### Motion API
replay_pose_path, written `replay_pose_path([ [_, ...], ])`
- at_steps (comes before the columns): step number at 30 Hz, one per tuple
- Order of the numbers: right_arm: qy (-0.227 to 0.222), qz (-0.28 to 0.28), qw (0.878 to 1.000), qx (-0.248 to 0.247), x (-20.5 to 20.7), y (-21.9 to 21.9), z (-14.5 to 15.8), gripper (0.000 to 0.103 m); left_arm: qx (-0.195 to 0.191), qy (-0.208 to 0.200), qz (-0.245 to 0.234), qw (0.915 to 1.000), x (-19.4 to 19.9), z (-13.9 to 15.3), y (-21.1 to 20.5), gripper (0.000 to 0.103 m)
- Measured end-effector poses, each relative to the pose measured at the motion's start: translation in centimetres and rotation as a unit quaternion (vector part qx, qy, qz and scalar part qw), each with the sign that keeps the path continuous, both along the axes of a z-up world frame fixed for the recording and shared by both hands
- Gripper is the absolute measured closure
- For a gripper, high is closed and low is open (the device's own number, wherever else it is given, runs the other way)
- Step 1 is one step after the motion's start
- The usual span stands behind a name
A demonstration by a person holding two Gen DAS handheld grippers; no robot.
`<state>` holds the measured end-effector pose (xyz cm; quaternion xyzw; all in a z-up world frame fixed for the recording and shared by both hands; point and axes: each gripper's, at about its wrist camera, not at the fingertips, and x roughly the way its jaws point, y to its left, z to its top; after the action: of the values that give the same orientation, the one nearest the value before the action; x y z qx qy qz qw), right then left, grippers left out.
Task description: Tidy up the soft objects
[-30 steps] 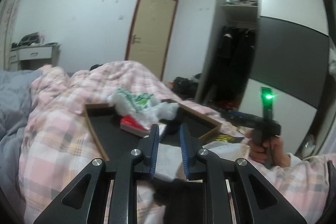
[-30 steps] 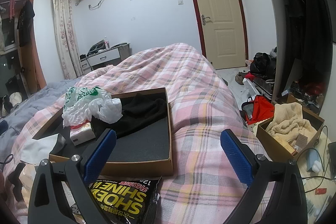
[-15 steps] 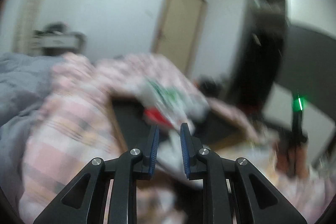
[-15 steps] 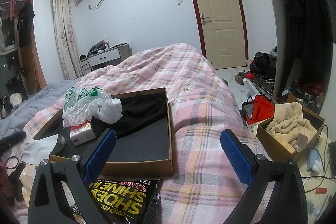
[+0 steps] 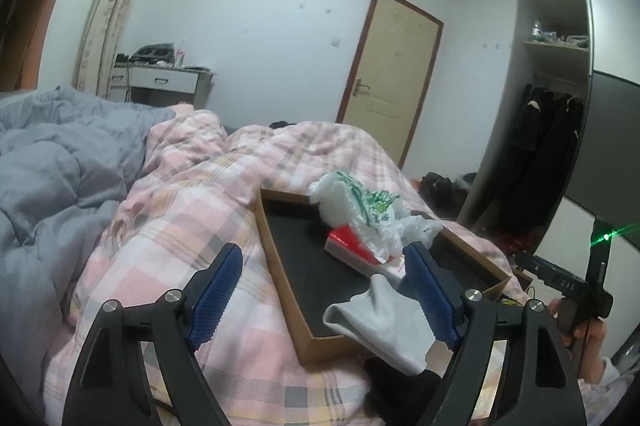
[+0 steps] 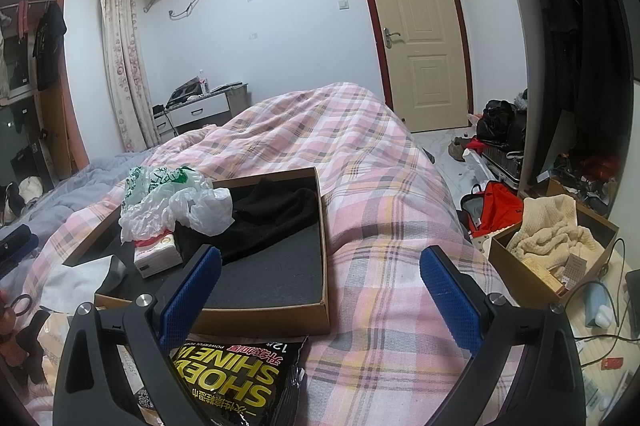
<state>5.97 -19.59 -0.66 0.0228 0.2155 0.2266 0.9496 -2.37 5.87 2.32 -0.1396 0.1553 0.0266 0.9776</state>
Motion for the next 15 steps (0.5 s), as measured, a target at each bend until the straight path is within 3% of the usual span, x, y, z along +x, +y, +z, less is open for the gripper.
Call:
replay_pose_path([
  [4,0.001,0.000,1.000,0.000,0.0,0.0,0.0,0.004,0.005,0.022,-0.028,0.9993,0.5,-0.4,-0.7,0.009],
  [7,0.001,0.000,1.000,0.000,0.0,0.0,0.0,0.004,0.030,0.031,-0.029,0.9986,0.9,-0.7,-1.7,0.007],
  [9,0.001,0.000,1.000,0.000,0.0,0.0,0.0,0.004,0.046,0.038,-0.034,0.9976,1.1,-0.9,-2.4,0.000],
  [15,0.001,0.000,1.000,-0.001,0.0,-0.1,0.0,0.004,0.093,0.056,-0.058,0.9923,2.1,-1.5,-4.5,0.000],
])
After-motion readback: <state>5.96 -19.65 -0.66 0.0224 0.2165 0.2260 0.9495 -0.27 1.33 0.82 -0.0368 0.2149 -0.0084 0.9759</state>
